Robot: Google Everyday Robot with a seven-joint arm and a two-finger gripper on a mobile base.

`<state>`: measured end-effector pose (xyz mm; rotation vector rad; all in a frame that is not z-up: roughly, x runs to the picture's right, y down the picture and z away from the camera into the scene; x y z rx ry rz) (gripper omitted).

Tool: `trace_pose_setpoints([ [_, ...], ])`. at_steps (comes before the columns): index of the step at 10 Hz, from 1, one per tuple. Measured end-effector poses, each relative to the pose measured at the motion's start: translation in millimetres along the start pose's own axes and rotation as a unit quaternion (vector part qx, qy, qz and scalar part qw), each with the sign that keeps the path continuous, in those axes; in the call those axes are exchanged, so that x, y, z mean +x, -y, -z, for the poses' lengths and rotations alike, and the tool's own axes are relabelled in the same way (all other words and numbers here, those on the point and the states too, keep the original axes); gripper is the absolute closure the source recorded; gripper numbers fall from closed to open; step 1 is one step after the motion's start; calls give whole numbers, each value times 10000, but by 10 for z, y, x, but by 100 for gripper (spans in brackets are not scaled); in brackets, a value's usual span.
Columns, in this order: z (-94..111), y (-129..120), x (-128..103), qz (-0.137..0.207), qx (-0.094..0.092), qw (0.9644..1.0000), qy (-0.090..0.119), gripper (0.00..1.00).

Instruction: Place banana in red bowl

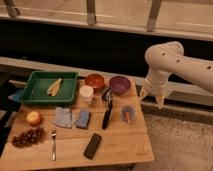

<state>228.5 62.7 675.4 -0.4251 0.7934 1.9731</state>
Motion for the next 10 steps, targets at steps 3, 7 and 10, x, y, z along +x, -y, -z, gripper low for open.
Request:
trace_pose_setpoints([
  [3, 64, -20, -75, 128, 54, 9996, 227, 35],
  [7, 343, -775, -126, 722, -579, 9929, 749, 35],
  [10, 570, -1480, 93, 1275, -1331, 9797, 790, 35],
])
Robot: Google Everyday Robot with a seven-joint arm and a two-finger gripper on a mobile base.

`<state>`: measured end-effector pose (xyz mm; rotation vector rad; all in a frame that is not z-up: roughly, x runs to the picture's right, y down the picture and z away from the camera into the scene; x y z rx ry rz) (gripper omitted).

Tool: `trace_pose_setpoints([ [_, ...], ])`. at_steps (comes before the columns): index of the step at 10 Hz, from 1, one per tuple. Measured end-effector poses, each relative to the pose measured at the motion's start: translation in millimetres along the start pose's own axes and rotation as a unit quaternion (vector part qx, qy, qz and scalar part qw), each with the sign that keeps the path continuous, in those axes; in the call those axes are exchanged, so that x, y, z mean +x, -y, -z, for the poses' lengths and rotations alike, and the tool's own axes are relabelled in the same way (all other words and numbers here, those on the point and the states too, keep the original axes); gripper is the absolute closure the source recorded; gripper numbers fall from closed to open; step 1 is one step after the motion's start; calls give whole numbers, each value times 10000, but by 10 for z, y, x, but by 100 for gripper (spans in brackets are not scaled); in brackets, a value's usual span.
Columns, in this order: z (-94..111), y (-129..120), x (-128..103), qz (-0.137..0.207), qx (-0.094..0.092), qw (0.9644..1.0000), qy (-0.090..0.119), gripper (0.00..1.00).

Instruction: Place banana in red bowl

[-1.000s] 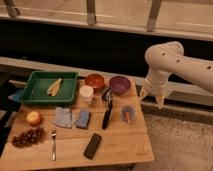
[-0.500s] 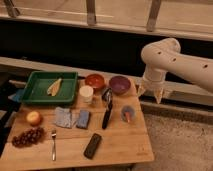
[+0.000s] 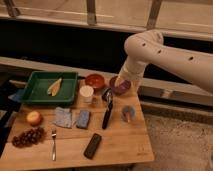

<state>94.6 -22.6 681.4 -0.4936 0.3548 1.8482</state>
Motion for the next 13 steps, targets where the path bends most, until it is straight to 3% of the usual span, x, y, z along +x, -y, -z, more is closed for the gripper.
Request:
trace_pose_setpoints([
  [1, 26, -173, 29, 129, -200, 9997, 21, 35],
  [6, 21, -198, 30, 155, -228, 9996, 35, 35],
  [8, -35, -317, 26, 376, -284, 9988, 162, 35],
  [10, -156, -613, 35, 600, -327, 9973, 281, 35],
  [13, -450, -1341, 36, 994, -444, 9934, 369, 35],
])
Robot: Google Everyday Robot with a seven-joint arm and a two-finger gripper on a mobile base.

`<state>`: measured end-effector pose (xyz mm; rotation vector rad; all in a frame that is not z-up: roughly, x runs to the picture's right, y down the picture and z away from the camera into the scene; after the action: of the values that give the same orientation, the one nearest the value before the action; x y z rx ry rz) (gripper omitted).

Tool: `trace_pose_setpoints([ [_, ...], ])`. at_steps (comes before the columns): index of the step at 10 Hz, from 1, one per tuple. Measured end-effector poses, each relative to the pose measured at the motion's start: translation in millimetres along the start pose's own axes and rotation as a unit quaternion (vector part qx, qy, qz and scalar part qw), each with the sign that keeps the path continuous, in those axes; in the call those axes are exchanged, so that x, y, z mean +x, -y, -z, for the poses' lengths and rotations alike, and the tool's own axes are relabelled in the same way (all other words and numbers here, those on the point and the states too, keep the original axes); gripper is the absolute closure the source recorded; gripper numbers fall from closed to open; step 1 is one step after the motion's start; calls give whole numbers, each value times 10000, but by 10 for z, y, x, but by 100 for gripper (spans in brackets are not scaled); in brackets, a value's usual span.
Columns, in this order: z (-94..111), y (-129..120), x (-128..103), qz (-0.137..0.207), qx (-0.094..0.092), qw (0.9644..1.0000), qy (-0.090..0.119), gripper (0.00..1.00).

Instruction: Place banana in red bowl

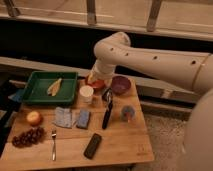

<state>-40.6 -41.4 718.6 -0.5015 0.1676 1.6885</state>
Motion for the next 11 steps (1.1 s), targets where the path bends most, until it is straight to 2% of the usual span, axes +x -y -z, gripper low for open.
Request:
trace_pose_setpoints([
  [1, -165, -258, -59, 116, -76, 9999, 4, 35],
  [3, -415, -621, -116, 253, -201, 9994, -81, 35],
  [4, -475, -737, -115, 284, -260, 9992, -128, 35],
  [6, -469, -657, -145, 258, -211, 9994, -101, 35],
  [8, -472, -690, -132, 357, -152, 9992, -71, 35],
  [9, -485, -660, -194, 373, -90, 9993, 32, 35],
  [11, -658, -705, -430, 431, -71, 9988, 234, 35],
])
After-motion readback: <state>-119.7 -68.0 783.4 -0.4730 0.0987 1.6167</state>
